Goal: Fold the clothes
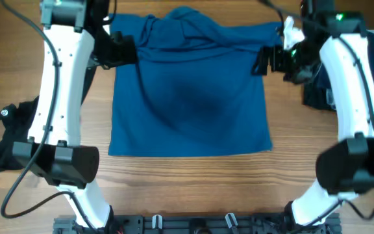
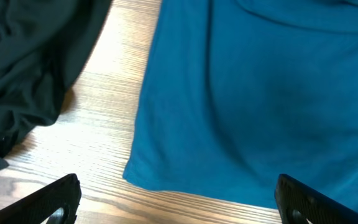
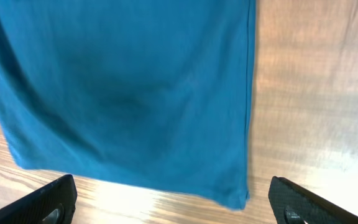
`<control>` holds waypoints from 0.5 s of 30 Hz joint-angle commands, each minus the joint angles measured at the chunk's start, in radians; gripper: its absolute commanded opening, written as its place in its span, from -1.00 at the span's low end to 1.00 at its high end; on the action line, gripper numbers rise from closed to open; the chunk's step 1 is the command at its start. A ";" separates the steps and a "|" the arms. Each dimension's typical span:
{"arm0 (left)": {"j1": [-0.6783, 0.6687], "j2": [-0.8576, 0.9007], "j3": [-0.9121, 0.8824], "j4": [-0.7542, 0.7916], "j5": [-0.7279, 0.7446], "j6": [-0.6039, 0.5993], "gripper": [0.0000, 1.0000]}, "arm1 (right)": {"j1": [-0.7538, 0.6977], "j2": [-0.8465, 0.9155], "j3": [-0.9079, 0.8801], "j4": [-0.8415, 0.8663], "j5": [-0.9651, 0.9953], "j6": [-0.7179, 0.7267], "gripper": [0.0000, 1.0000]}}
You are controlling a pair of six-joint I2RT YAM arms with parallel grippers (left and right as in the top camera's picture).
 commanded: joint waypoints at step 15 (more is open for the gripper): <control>-0.011 0.009 -0.244 0.153 -0.043 -0.022 0.98 | 0.016 -0.094 -0.751 0.398 0.050 0.211 0.86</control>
